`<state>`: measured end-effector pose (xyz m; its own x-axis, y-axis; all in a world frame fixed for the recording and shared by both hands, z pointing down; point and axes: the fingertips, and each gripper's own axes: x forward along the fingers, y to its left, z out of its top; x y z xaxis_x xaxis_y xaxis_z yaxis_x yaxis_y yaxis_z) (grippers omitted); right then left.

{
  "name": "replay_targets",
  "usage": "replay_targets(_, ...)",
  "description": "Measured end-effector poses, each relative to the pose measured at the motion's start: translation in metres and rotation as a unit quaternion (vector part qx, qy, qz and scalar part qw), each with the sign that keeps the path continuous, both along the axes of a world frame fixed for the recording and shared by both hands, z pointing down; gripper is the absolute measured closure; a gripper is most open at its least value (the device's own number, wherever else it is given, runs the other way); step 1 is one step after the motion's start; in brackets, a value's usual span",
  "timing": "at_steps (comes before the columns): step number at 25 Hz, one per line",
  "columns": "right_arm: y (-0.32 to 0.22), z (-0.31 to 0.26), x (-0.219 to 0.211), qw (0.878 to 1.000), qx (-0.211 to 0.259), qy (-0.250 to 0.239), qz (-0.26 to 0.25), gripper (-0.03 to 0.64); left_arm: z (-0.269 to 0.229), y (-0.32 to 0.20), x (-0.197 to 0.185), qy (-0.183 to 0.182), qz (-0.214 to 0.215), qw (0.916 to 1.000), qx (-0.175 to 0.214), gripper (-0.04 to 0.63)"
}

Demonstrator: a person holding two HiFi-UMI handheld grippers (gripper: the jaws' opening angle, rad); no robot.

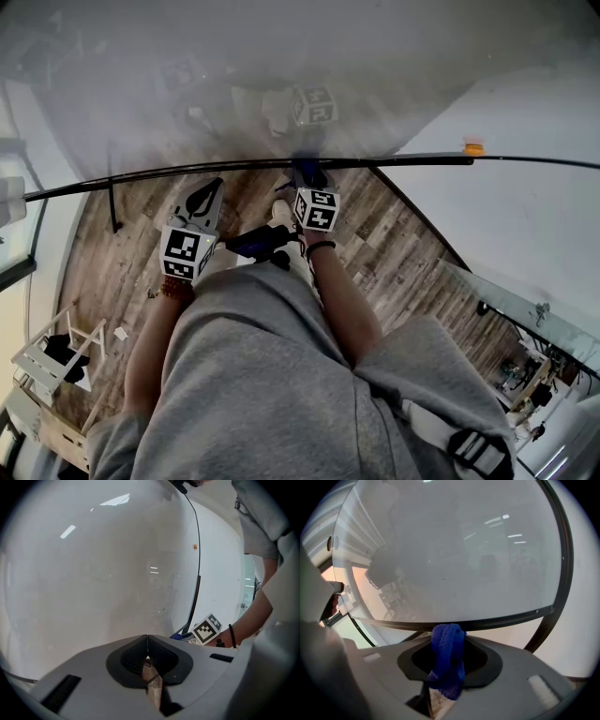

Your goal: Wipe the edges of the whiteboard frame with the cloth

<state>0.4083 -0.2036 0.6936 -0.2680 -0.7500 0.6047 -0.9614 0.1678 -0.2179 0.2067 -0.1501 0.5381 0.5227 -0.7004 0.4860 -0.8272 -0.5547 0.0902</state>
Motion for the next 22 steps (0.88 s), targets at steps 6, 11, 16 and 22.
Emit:
replay_targets(6,0.001,0.001,-0.005,1.000,-0.002,0.004,0.009,0.472,0.000,0.004,-0.018,0.000,-0.011,0.9999,0.000,0.584)
replay_targets(11,0.002,0.000,-0.011,1.000,-0.005,0.008,0.008,0.472,-0.003,0.002,-0.027,0.007,-0.017,0.9998,0.007,0.584)
replay_targets(16,0.004,-0.002,-0.026,1.000,-0.007,0.008,0.002,0.472,-0.007,0.001,-0.039,0.009,-0.020,0.9997,0.011,0.584)
replay_targets(22,0.004,-0.001,-0.044,1.000,-0.007,0.005,-0.004,0.472,-0.003,0.003,-0.050,0.005,-0.017,0.9998,0.002,0.584)
